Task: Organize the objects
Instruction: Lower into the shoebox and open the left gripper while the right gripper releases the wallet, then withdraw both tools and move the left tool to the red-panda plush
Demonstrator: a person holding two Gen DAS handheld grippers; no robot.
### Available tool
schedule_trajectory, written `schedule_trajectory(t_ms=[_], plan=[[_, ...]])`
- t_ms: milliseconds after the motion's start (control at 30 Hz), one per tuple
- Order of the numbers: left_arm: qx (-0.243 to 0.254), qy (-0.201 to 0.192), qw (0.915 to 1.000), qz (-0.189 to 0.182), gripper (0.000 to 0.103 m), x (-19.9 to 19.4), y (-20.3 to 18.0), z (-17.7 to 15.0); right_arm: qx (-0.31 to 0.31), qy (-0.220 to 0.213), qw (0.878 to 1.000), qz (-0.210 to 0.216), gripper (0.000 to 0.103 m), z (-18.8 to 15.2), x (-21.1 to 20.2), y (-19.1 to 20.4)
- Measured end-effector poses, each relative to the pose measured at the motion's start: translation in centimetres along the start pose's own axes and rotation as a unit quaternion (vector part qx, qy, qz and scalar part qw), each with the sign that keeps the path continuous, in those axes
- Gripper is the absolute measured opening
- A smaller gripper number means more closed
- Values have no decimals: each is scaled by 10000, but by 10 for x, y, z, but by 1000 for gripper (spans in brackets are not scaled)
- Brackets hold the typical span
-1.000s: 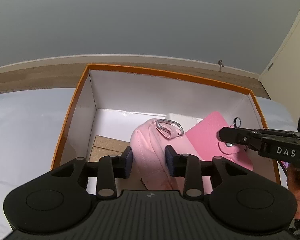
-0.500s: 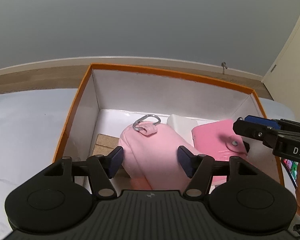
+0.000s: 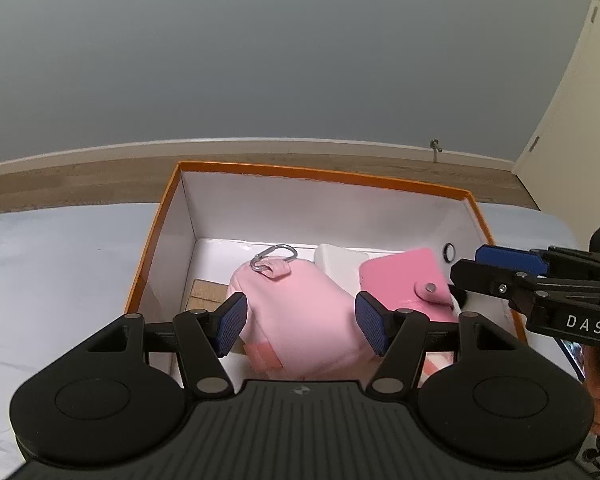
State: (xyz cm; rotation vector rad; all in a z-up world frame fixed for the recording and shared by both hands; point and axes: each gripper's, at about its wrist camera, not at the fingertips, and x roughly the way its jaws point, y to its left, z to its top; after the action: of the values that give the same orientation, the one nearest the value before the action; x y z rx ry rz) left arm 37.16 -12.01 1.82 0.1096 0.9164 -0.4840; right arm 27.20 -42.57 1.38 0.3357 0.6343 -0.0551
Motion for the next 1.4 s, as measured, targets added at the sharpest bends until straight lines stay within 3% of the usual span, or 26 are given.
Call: schedule_trajectory(t_ms=[333, 500, 700, 1033, 1400], plan=[[-9, -266, 9996, 25, 74, -40, -4, -13, -240, -89, 9997, 51, 49, -6, -27, 5], [-144, -610, 9980, 1, 77, -70, -2, -30, -327, -140, 9993, 83, 50, -13, -43, 7], [-267, -866, 9959, 0, 78, -97, -1, -73, -384, -266, 9987, 199, 52, -27, -64, 5], [-942, -1201, 9883, 7, 82, -117, 5, -157, -571, -378, 9971, 320, 54, -65, -84, 15], [-1423, -1067, 9832, 413, 82, -110, 9, -212, -753, -242, 9964, 294, 58, -121, -70, 25]])
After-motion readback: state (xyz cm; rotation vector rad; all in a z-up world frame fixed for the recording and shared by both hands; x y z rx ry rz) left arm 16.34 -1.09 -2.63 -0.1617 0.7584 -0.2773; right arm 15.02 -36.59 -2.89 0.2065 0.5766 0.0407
